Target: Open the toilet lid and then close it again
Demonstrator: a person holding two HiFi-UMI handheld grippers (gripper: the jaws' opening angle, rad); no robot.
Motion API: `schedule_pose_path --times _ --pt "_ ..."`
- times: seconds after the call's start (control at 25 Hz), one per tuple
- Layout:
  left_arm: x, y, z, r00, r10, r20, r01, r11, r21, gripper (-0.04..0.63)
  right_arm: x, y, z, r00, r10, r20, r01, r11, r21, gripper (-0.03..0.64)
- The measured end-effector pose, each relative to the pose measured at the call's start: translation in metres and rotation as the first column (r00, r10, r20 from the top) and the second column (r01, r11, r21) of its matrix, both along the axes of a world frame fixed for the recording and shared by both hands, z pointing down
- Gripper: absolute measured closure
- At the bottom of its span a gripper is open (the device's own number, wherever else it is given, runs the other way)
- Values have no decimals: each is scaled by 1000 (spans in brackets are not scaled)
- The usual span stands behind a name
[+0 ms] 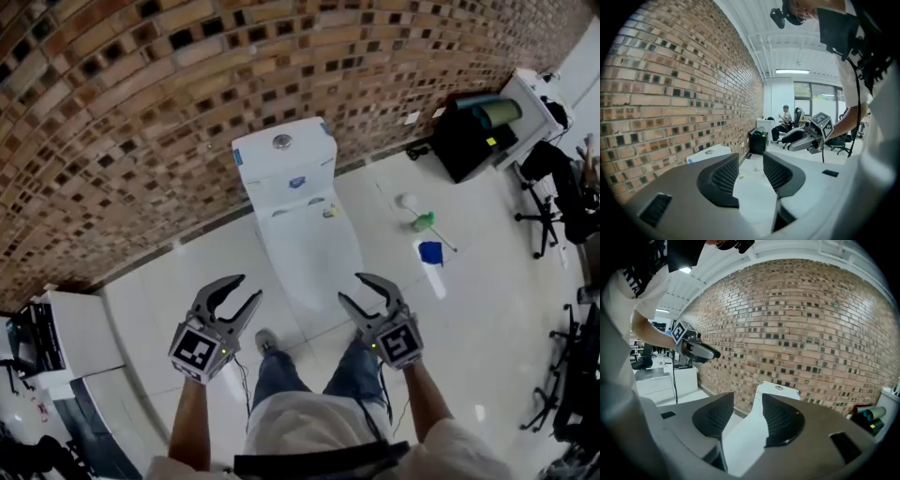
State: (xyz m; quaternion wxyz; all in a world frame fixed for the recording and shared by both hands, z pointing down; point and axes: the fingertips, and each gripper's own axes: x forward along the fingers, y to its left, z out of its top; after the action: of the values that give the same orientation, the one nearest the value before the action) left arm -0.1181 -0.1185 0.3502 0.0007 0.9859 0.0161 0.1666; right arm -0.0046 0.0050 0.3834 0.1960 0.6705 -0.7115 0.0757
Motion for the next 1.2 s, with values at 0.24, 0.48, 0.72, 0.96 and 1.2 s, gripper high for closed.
schedule_pose_path --times 0.24,0.48,0.72,0.96,1.2 --pt "-13 -18 59 998 65 17 -64 996 -66 437 -42 -11 71 996 -54 -76 40 982 -187 408" --pt "7 19 134 989 145 23 -140 980 -142 437 -56 16 211 964 -236 -121 162 886 -434 354" --pt "11 43 232 993 114 21 -108 976 -189 437 -57 43 357 882 -423 -206 227 766 -601 285" --pt "8 55 307 988 135 79 -116 972 -205 437 -42 34 423 847 -452 -278 203 760 -617 281" --pt "-5 59 330 985 140 102 -115 969 -219 437 -41 26 433 838 -455 -300 198 767 -611 262"
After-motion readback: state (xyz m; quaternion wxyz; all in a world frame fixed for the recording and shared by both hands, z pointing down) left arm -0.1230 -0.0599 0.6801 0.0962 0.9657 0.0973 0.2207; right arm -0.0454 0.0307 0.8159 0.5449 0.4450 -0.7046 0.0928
